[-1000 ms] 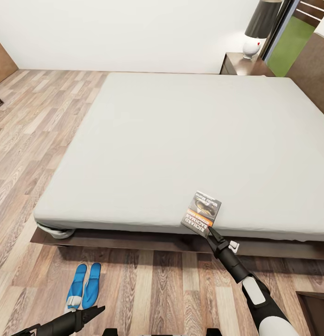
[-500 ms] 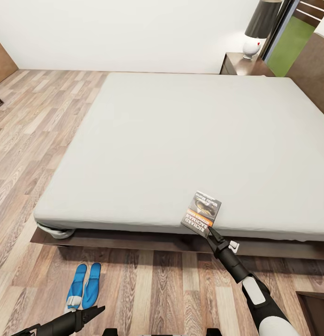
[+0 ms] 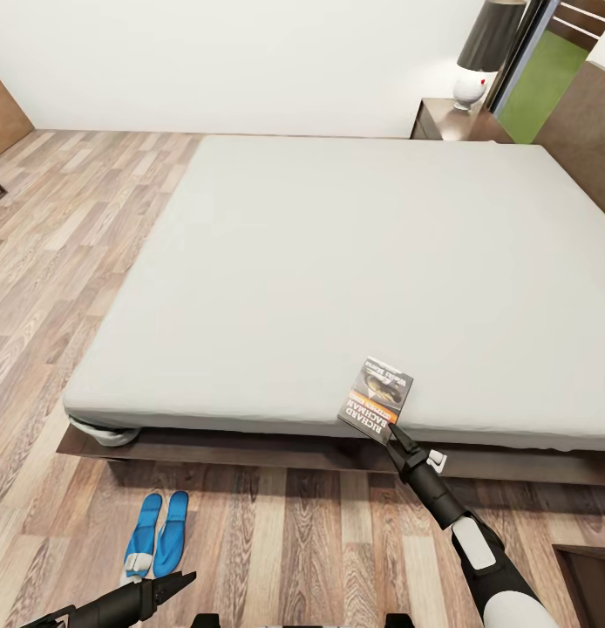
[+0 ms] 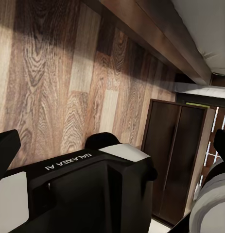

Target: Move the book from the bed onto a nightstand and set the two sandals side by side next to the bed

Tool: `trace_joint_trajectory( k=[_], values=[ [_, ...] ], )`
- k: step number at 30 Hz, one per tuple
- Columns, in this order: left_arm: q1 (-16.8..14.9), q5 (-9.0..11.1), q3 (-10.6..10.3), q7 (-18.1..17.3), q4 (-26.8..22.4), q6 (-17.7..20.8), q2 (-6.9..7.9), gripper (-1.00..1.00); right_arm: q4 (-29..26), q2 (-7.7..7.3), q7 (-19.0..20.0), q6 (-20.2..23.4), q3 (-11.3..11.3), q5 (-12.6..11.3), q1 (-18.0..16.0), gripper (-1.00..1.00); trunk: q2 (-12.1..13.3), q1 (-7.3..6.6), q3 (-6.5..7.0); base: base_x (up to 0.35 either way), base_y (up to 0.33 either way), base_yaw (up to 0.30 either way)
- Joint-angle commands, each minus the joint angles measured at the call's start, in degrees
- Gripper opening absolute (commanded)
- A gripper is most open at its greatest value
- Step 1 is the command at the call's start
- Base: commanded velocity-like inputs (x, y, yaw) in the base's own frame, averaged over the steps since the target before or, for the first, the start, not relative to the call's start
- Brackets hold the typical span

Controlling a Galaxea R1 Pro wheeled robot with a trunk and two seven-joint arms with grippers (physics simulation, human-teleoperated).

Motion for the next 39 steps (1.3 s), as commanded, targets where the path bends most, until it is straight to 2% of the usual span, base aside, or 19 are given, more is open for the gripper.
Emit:
trace_joint_trajectory(
  k=[1, 2, 19, 39],
  values=[
    [-0.02, -0.56, 0.49, -0.13, -0.01, -0.14, 0.01, 1.00, -0.01, 0.06, 0.13, 0.49, -0.26, -0.07, -0.03, 1.00, -0.01, 0.00, -0.03, 0.000, 0.000, 0.000],
    [-0.02, -0.56, 0.49, -0.13, -0.01, -0.14, 0.01, 1.00, -0.01, 0.06, 0.13, 0.49, -0.26, -0.07, -0.02, -1.00, -0.01, 0.00, -0.03, 0.000, 0.000, 0.000],
    [-0.02, -0.56, 0.49, -0.13, -0.01, -0.14, 0.01, 1.00, -0.01, 0.06, 0.07, 0.49, -0.26, -0.07, -0.02, -1.00, -0.01, 0.00, -0.03, 0.000, 0.000, 0.000],
    [-0.02, -0.56, 0.49, -0.13, -0.01, -0.06, 0.01, 1.00, -0.01, 0.05, 0.07, 0.49, -0.26, -0.07, -0.02, -1.00, 8.01, -4.40, 3.56, 0.000, 0.000, 0.000]
  ],
)
